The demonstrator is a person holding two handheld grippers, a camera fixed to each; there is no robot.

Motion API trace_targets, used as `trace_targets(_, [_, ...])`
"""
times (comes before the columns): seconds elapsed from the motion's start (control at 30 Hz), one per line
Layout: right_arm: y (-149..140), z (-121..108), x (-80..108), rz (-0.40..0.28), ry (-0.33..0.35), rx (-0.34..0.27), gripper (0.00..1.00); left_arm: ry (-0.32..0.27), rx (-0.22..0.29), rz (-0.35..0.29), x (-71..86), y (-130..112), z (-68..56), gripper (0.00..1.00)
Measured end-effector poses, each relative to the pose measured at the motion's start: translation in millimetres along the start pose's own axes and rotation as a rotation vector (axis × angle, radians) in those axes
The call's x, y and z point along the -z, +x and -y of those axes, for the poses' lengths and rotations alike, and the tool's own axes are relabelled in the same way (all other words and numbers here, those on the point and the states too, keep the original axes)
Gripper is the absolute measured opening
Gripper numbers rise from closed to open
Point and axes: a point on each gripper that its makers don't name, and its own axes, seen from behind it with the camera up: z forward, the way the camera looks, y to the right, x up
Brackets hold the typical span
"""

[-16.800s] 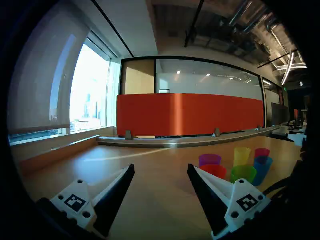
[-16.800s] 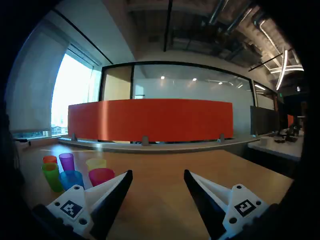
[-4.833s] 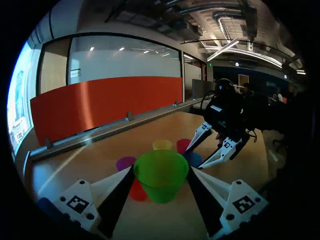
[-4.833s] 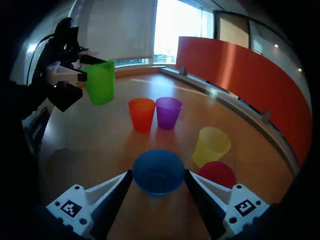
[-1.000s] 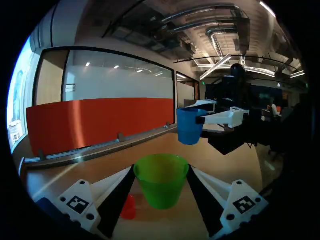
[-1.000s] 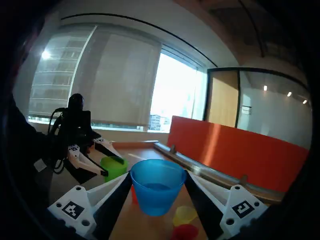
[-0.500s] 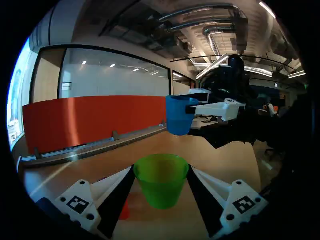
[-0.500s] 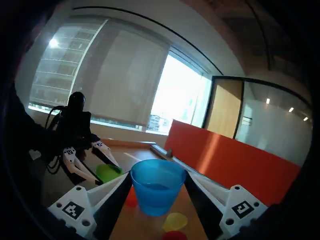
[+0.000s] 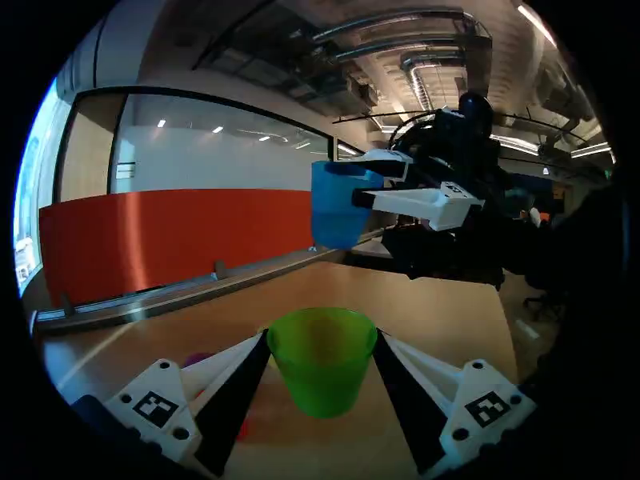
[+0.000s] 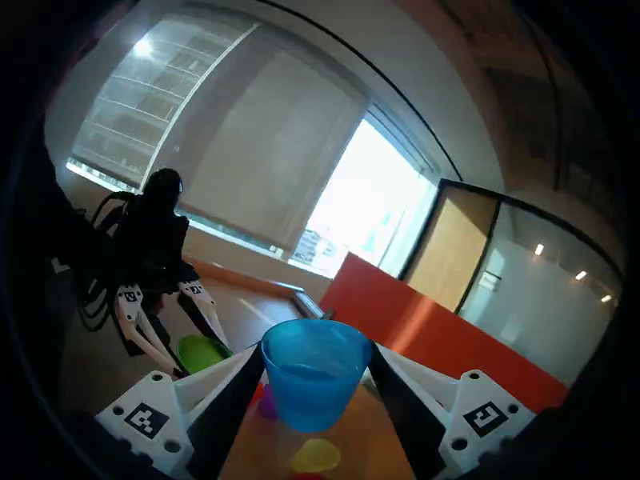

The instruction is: Pour water

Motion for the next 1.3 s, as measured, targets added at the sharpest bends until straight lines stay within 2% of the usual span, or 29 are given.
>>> trace_targets(0.43, [18, -3, -5.2, -0.008, -0.008, 0.168, 0.92, -0.02, -0.017, -0.007, -4.5, 6, -8.4, 0.89])
trace_targets(0.73, [21, -2, -10.1, -0.005, -0.008, 0.255, 0.93, -0.03, -0.029, -0.01, -5.7, 8, -12.8, 0.89])
trace_targets(1.03, [26, -5, -13.9, -0.015, -0.005, 0.296, 0.92, -0.033, -0.042, -0.009, -7.4, 8, -15.0, 0.89])
trace_targets(1.3, [29, -8, -18.3, -0.011, -0.005, 0.359, 0.92, -0.041, -0.038, -0.012, -10.7, 9, -17.6, 0.89])
